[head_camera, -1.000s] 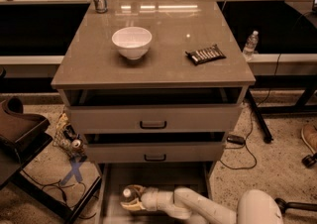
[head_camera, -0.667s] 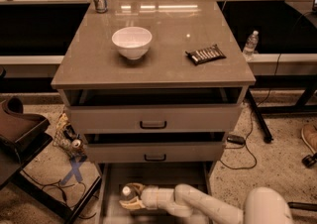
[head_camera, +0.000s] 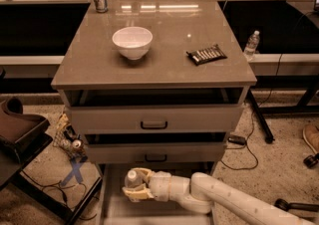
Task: Pick blue plastic bottle from bottom drawer and place on counter
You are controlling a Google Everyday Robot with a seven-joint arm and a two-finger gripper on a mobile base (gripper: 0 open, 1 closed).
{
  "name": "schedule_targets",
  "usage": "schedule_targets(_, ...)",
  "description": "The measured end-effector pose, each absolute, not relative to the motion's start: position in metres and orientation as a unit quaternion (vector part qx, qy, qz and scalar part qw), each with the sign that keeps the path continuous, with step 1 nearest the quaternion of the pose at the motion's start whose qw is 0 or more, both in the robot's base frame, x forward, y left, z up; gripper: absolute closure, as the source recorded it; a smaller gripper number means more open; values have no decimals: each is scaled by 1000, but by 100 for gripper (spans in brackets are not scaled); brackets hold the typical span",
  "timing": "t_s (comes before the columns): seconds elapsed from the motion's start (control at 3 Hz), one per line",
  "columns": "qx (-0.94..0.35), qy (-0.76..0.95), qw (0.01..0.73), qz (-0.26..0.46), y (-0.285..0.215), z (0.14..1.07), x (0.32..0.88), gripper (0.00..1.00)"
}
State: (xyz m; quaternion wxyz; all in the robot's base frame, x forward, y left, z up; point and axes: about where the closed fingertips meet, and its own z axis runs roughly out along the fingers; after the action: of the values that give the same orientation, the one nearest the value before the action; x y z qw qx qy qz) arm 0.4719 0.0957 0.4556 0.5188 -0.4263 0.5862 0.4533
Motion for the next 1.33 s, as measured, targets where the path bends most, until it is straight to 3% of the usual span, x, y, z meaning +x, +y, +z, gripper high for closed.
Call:
schedule_targets(0.67,-387,595,573,410,69,598,469,100)
schedule_targets(1.33,-364,609,594,379,64,641,486,100)
